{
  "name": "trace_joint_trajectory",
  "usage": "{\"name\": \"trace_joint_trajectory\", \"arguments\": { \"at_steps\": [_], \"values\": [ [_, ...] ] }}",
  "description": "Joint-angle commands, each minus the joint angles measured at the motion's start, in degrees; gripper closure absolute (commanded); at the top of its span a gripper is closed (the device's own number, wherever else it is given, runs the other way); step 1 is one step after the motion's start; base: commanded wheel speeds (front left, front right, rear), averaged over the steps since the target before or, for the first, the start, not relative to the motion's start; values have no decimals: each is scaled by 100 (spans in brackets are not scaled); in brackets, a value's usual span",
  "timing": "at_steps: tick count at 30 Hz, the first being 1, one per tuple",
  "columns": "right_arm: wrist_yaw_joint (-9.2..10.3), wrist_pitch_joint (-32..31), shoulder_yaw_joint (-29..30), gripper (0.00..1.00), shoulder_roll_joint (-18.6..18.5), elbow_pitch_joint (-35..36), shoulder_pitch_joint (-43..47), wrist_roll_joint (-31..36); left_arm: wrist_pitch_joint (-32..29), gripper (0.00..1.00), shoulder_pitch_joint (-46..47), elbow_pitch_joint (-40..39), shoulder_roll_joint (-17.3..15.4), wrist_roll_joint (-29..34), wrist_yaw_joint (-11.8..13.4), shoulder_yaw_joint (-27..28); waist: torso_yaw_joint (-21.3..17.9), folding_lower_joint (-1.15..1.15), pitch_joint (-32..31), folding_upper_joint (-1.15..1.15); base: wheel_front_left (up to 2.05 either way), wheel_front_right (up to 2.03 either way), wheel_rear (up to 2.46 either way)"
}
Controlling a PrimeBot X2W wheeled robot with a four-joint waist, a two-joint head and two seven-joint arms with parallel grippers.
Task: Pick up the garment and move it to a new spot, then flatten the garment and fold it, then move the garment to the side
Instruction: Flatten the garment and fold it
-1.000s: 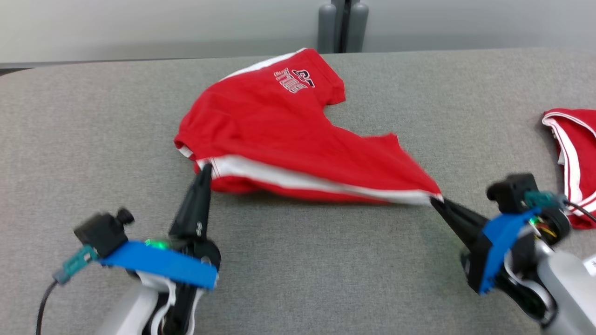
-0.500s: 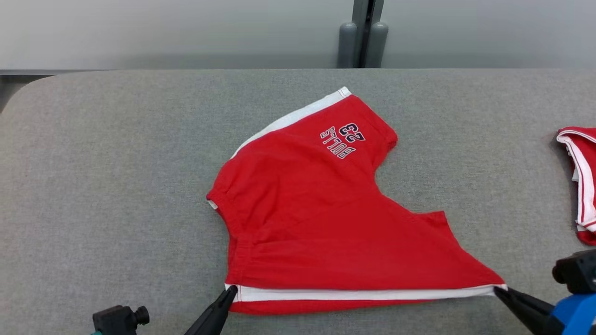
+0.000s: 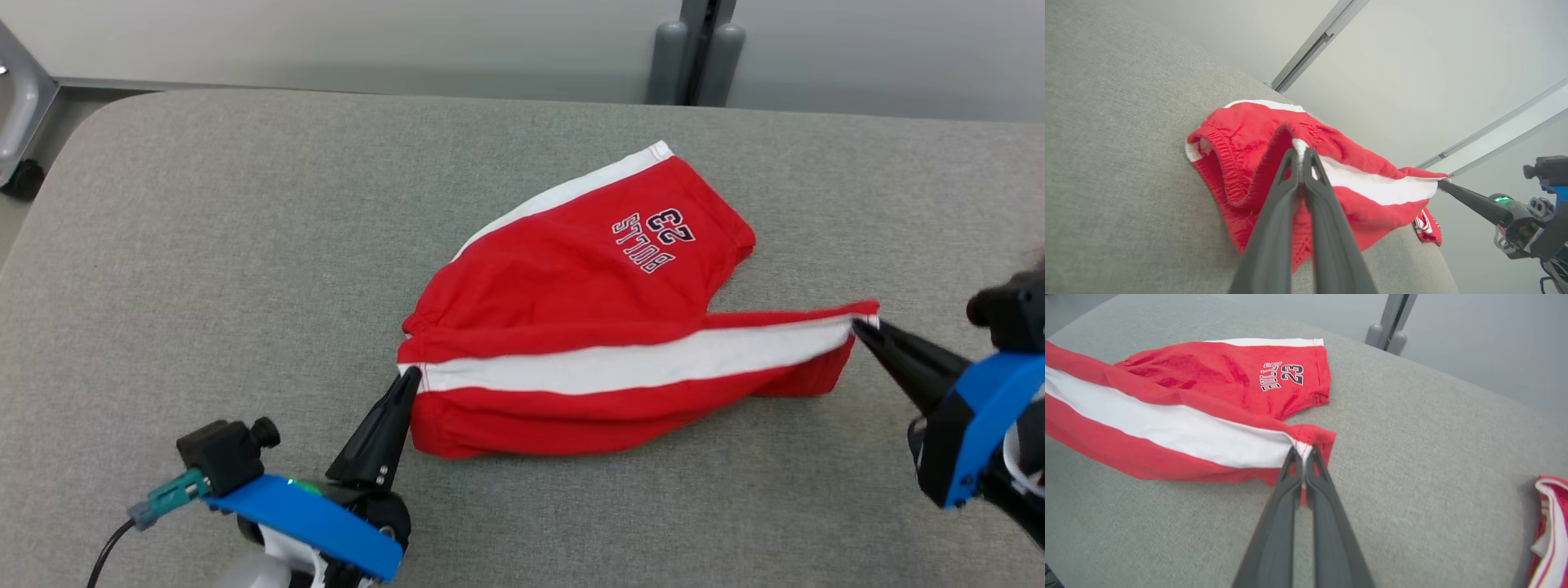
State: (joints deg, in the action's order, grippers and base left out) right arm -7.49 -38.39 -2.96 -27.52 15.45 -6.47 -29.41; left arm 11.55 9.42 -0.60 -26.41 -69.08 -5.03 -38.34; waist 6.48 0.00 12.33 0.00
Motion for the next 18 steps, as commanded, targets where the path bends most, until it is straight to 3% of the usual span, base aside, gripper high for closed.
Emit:
{"name": "trace_joint_trajectory", "arguments": {
  "at_steps": [1, 14, 18],
  "values": [
    [-1, 165, -140, 100, -82, -270, -463, 38, 24, 100, 287, 193, 147, 81, 34, 9, 143, 0, 149, 0, 0, 0, 0],
    [-1, 1008, -1387, 100, -379, -2580, -3416, 52, 279, 100, 1938, 1946, 1450, 364, 223, 350, 793, 0, 1026, 0, 0, 0, 0],
    [0, 1273, -1687, 100, -336, -3206, -4054, 143, 320, 100, 2227, 2455, 1810, 411, 136, 412, 932, 0, 1210, 0, 0, 0, 0]
  ]
}}
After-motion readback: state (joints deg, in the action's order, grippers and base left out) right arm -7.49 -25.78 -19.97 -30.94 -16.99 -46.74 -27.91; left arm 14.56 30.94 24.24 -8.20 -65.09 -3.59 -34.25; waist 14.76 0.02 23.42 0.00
